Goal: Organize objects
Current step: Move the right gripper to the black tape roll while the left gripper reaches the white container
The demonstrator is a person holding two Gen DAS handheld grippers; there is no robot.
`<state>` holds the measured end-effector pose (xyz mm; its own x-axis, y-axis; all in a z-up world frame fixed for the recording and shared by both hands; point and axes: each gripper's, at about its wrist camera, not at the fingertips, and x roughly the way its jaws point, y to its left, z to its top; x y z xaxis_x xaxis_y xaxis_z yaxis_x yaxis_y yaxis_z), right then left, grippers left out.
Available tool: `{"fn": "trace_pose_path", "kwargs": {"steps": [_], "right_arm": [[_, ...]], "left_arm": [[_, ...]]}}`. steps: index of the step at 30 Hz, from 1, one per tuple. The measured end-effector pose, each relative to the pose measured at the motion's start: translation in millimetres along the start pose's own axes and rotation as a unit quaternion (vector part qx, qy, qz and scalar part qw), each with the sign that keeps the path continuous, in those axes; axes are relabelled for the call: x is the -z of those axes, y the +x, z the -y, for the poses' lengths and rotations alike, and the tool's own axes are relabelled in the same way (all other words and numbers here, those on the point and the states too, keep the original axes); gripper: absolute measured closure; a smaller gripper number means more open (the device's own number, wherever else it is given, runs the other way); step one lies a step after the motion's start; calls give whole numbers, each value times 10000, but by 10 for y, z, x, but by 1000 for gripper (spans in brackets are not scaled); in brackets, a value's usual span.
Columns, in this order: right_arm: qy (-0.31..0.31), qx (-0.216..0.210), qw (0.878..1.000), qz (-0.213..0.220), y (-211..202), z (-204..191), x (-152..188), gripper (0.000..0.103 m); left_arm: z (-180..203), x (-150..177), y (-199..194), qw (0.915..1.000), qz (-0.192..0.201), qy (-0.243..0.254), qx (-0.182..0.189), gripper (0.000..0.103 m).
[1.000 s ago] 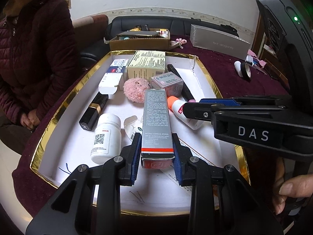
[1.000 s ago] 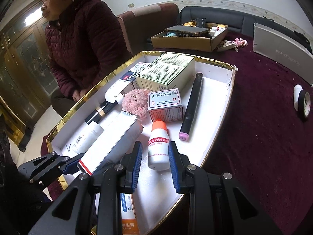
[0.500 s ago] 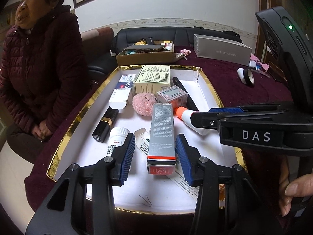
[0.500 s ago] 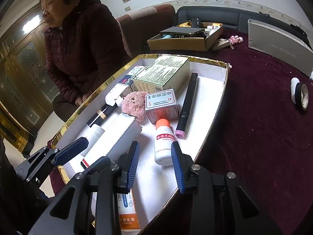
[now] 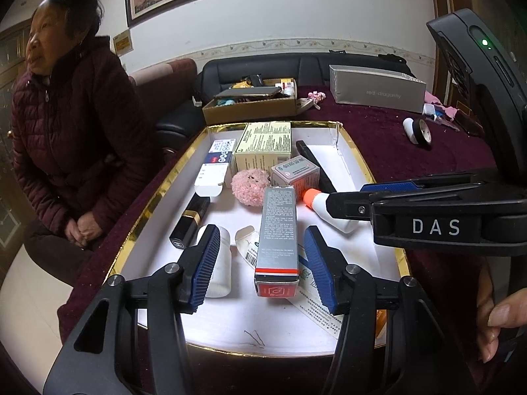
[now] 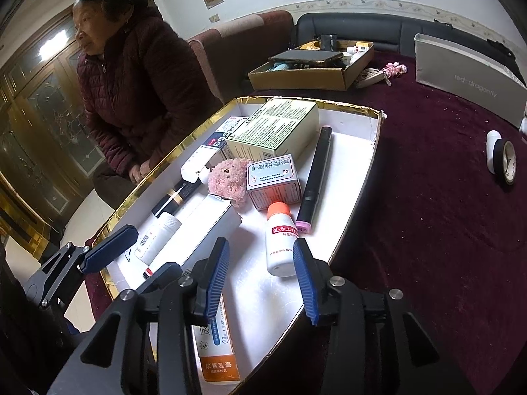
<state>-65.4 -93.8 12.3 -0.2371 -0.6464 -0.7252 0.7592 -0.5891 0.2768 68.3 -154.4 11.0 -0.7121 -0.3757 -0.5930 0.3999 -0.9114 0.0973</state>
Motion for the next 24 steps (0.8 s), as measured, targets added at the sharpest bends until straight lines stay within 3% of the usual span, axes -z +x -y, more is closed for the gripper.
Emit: {"fn": "trace_pose_path", "kwargs": {"steps": [15, 20, 24], "right_arm": [[170, -48, 9996, 225, -230, 162, 26, 60], [362, 31, 9985, 398, -445, 439, 56, 56], [658, 278, 9952, 671, -752, 877, 99, 53]], "left_arm": [[196, -81, -132, 9994, 168, 254, -151, 49], [397, -215, -158, 9989, 73, 245, 404, 49], [666, -339, -31, 9927, -302, 208, 1150, 49]]}}
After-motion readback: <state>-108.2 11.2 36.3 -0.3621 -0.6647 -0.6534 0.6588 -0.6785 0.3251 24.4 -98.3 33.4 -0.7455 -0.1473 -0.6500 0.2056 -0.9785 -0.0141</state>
